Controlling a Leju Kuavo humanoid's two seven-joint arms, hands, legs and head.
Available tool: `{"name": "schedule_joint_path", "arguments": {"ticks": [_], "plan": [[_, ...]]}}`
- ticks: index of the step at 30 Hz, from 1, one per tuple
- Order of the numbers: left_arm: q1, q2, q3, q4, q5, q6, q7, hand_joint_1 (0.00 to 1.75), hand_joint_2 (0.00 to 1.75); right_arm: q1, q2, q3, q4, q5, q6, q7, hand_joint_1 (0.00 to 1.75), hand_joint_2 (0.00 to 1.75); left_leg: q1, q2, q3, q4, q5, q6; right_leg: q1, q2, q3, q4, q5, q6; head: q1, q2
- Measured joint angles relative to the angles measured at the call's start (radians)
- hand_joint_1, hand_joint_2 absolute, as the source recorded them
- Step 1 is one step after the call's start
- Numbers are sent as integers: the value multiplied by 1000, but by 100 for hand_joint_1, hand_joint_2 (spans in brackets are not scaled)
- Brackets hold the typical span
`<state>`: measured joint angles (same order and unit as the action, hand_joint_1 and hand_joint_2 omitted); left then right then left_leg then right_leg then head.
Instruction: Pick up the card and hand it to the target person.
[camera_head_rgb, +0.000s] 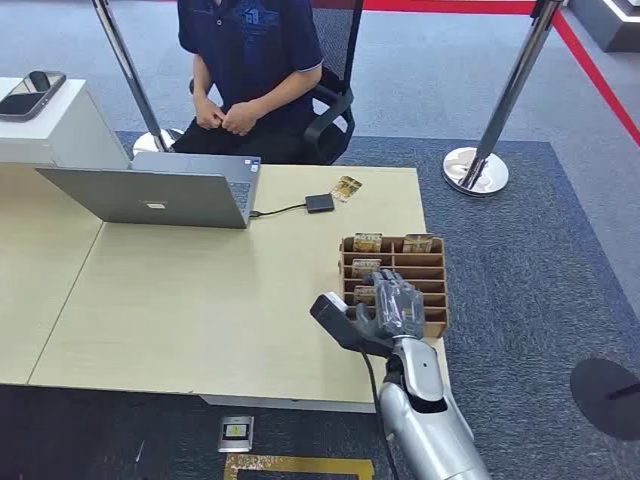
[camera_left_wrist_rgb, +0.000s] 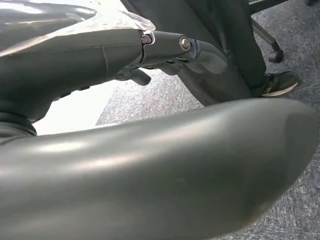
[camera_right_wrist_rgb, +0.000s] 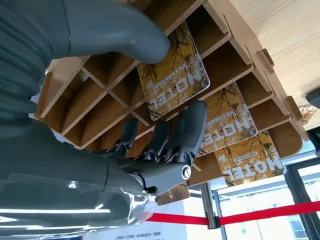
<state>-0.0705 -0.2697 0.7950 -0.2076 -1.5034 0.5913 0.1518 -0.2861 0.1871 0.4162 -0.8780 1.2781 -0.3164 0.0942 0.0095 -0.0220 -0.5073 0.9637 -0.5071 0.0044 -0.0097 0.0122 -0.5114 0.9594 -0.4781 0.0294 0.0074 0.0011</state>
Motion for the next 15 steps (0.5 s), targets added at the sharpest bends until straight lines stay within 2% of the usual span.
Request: {"name": "schedule_joint_path", "arguments": {"ticks": [8, 15], "plan": [[0, 0, -9, 0, -8, -1, 0, 0, 0, 1, -7, 0, -8, 10, -9, 18, 77, 175, 0, 0, 0, 0, 0, 0, 0, 0, 0, 0, 0, 0, 0, 0], [0, 0, -21, 0, -18, -3, -1, 0, 0, 16, -18, -2, -25, 15, -3, 15, 86, 175, 0, 0, 0, 0, 0, 0, 0, 0, 0, 0, 0, 0, 0, 0]]}}
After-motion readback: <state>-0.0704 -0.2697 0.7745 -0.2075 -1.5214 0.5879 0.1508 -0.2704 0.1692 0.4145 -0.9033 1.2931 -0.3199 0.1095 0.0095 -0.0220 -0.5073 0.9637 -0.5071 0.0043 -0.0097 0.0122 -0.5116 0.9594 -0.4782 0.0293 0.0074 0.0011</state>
